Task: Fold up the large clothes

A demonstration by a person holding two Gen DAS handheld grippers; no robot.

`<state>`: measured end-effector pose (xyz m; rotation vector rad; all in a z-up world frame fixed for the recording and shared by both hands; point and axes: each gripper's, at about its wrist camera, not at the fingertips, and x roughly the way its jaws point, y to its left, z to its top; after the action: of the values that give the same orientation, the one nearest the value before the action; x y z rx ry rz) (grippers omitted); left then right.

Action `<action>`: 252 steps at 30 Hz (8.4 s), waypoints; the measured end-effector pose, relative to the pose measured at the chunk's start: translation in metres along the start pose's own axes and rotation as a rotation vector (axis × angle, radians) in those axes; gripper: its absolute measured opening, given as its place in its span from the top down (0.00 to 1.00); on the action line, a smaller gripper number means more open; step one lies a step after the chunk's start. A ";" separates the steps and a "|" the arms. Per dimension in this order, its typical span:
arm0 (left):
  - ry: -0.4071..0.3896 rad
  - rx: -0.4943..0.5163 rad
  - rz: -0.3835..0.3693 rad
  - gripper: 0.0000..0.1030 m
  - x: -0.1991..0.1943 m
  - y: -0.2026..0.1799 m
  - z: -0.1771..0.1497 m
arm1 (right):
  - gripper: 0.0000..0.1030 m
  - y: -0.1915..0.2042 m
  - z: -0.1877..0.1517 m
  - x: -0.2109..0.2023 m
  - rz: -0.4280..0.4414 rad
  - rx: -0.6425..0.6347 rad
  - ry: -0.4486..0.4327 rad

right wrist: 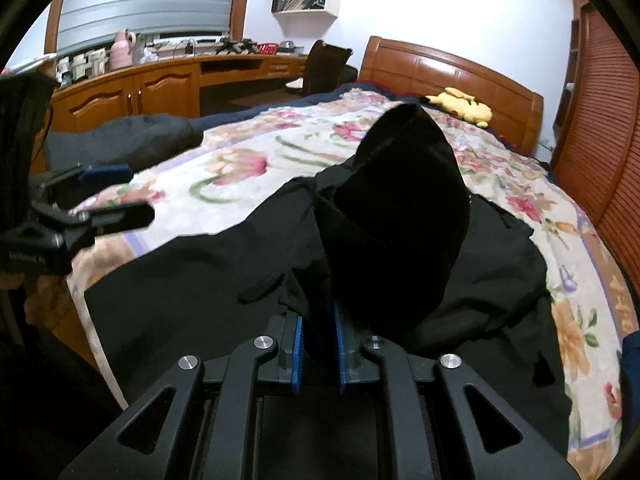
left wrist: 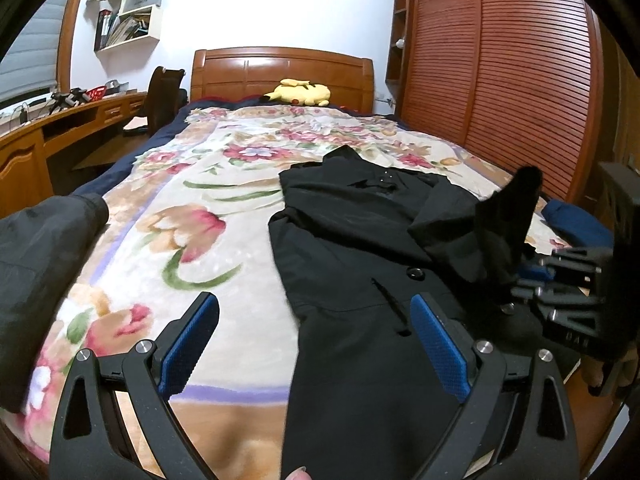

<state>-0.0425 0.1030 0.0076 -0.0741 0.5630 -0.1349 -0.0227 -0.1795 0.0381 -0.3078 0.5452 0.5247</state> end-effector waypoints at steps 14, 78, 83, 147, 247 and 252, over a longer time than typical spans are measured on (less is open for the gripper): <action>0.011 0.004 0.000 0.06 0.003 0.002 -0.002 | 0.37 0.016 0.013 -0.035 0.076 -0.050 -0.029; 0.108 0.073 0.012 0.35 0.009 -0.030 -0.026 | 0.37 -0.078 -0.108 -0.133 -0.219 0.323 -0.009; 0.085 0.069 0.018 0.18 -0.009 -0.018 -0.034 | 0.37 -0.091 -0.119 -0.135 -0.239 0.346 0.006; -0.225 0.087 -0.026 0.96 -0.155 -0.022 -0.015 | 0.92 -0.094 -0.110 -0.258 -0.091 0.304 -0.239; 0.106 0.071 -0.008 0.20 0.096 -0.027 0.028 | 0.91 -0.224 0.009 0.204 -0.129 0.367 0.260; 0.106 0.062 -0.014 0.20 0.099 -0.026 0.027 | 0.97 -0.220 0.026 0.188 -0.243 0.283 0.128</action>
<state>0.0519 0.0639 -0.0186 -0.0104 0.6636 -0.1704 0.2458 -0.2775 -0.0156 -0.1349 0.6876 0.1893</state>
